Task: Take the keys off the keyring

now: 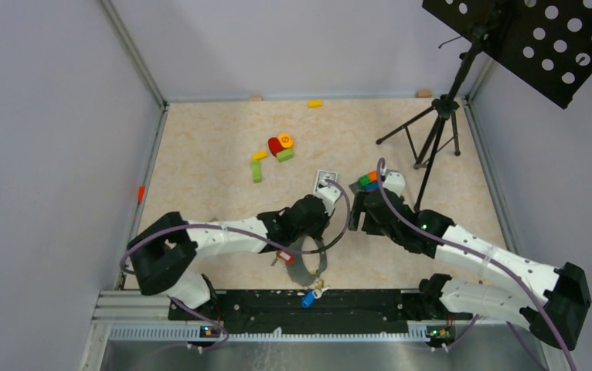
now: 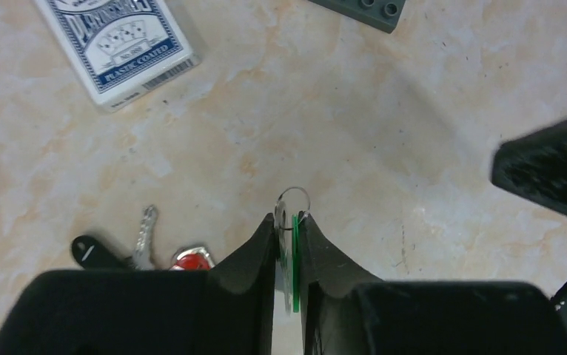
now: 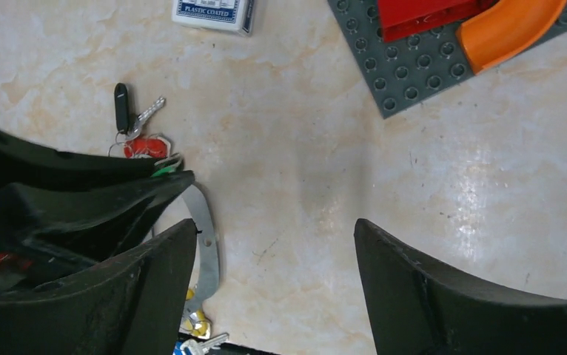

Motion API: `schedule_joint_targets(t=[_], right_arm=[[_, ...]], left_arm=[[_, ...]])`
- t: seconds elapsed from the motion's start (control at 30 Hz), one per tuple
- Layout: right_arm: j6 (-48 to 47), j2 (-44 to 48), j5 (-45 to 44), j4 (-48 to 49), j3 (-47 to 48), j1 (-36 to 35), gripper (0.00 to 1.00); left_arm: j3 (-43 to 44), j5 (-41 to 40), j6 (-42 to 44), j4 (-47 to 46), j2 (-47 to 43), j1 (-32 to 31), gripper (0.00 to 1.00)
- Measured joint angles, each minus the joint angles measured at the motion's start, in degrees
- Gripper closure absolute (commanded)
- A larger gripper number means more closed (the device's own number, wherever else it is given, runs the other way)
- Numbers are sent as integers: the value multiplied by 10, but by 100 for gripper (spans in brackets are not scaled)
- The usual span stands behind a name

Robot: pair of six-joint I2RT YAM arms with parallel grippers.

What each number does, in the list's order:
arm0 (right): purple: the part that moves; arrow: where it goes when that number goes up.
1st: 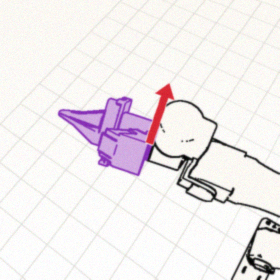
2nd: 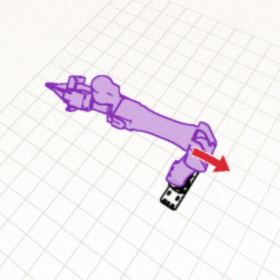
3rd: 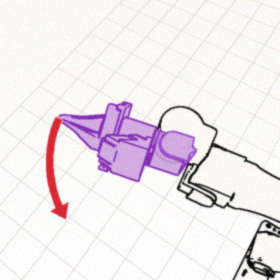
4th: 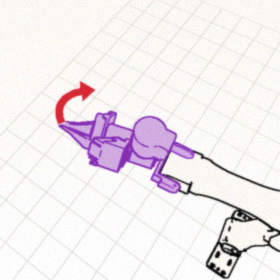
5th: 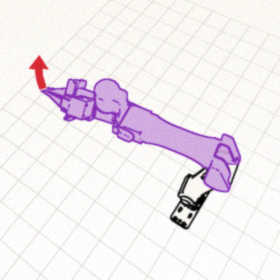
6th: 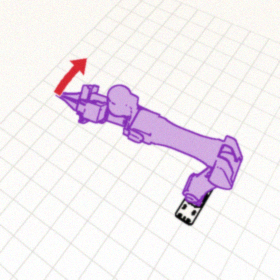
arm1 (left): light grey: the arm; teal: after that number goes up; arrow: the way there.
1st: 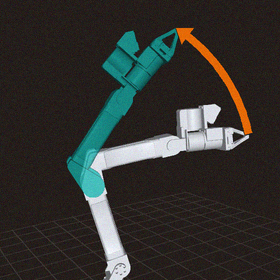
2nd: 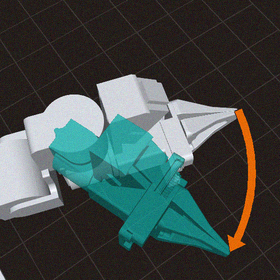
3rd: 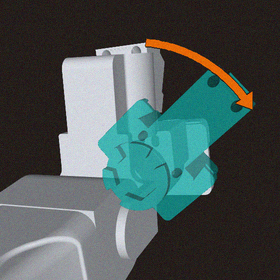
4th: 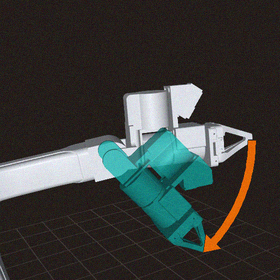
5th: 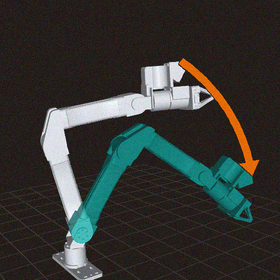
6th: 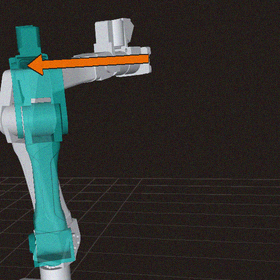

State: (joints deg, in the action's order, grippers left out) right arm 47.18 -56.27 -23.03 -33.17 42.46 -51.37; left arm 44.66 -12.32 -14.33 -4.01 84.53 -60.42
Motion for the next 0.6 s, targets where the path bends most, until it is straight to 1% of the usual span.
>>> schedule_joint_targets(t=[0.1,0.17,0.2,0.3,0.47,0.57,0.6], right_arm=[[7,27,-9,-21,0,1,16],[10,49,-13,-29,-1,2,10],[10,63,-15,-30,-3,2,9],[9,94,-24,-40,-10,3,8],[-1,82,-28,-72,-11,29,7],[-11,48,-23,-95,-6,44,7],[-14,38,-18,-102,-1,48,7]], left_arm=[[23,22,-13,-21,54,6,44],[26,34,-22,-30,69,12,28],[26,38,-25,-31,71,16,20],[26,44,-41,-36,71,28,3],[20,45,-66,-27,44,61,2],[24,58,-77,2,20,95,2],[31,66,-83,26,14,111,2]])
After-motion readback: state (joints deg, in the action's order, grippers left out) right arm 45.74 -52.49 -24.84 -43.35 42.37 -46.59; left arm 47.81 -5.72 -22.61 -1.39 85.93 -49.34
